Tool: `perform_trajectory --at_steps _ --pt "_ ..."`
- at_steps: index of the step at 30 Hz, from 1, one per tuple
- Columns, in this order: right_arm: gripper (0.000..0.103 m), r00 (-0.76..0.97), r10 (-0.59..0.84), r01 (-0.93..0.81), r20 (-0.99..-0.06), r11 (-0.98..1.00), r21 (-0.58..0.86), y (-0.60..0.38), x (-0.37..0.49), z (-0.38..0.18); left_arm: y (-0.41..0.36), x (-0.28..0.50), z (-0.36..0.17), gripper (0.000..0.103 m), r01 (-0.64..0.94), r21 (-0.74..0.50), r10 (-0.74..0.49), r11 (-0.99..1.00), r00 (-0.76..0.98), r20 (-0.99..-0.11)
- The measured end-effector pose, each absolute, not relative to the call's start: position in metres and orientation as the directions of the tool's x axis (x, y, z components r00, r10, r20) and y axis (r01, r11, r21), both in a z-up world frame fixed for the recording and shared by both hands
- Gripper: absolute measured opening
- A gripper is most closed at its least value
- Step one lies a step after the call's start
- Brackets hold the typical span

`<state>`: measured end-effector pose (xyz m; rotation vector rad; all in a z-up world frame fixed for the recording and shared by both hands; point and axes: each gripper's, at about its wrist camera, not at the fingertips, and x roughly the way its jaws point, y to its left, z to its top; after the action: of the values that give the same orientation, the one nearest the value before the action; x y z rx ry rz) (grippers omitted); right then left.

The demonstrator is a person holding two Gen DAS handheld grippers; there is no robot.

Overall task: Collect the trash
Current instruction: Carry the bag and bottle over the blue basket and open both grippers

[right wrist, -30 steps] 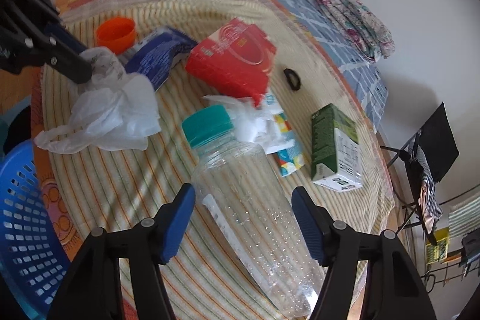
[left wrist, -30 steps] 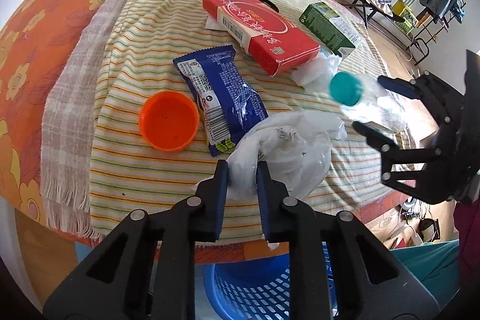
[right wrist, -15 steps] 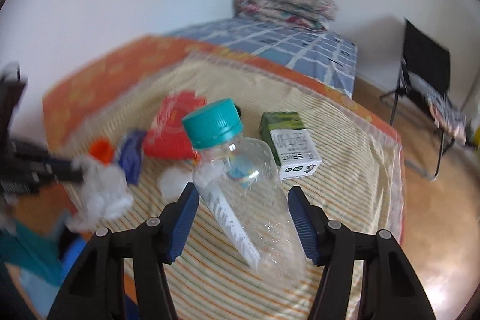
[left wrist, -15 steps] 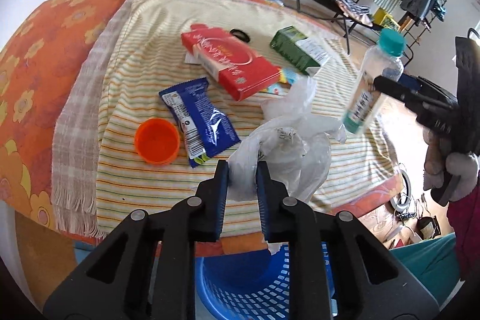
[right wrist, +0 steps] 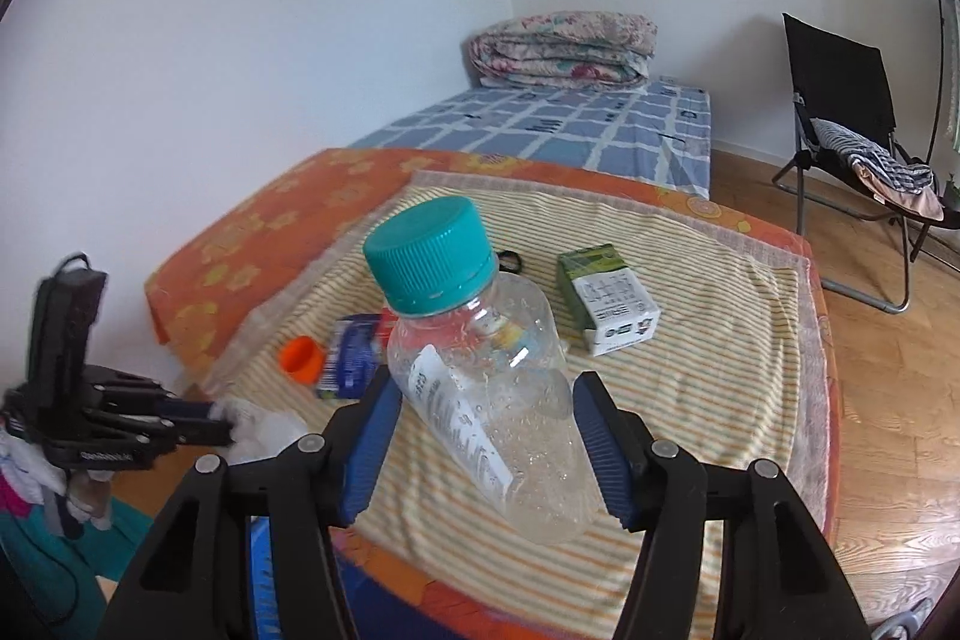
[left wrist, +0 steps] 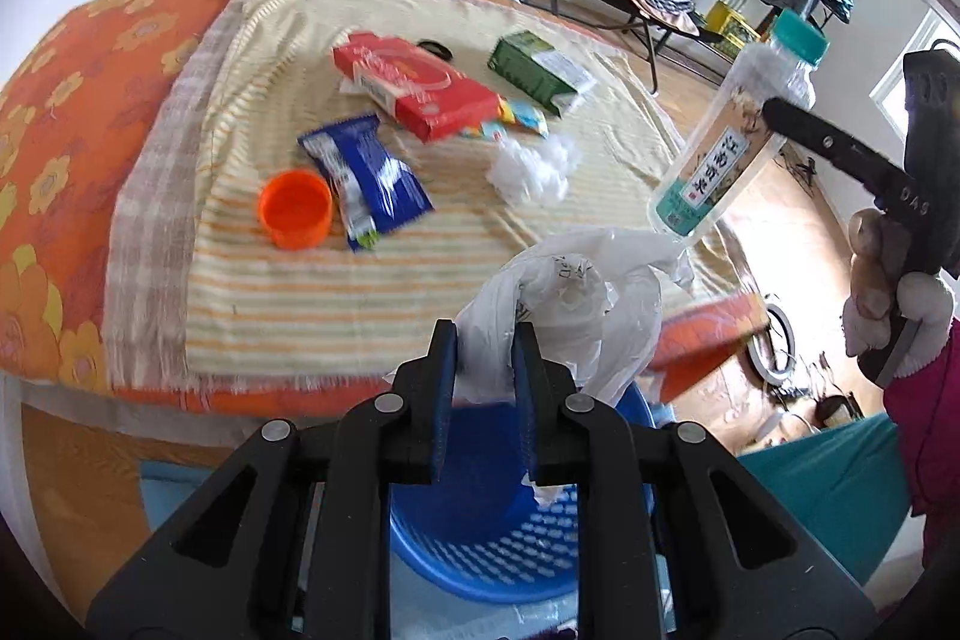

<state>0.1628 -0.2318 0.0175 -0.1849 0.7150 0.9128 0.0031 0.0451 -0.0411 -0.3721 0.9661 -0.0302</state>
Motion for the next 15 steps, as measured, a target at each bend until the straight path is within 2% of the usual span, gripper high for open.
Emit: perform_trajectory --at_steps 10,15 --pt "0.061 0.314 0.719 -0.826 -0.619 0.528 0.195 -0.229 0.102 0.014 0.016 -0.023 -0.064 0.017 -0.09 -0.302 -0.218 0.949 0.506 -0.835" --pt "0.061 0.25 0.723 -0.827 -0.644 0.505 0.246 -0.225 0.084 -0.007 0.009 -0.03 -0.085 0.017 -0.094 -0.292 -0.22 0.952 0.458 -0.862"
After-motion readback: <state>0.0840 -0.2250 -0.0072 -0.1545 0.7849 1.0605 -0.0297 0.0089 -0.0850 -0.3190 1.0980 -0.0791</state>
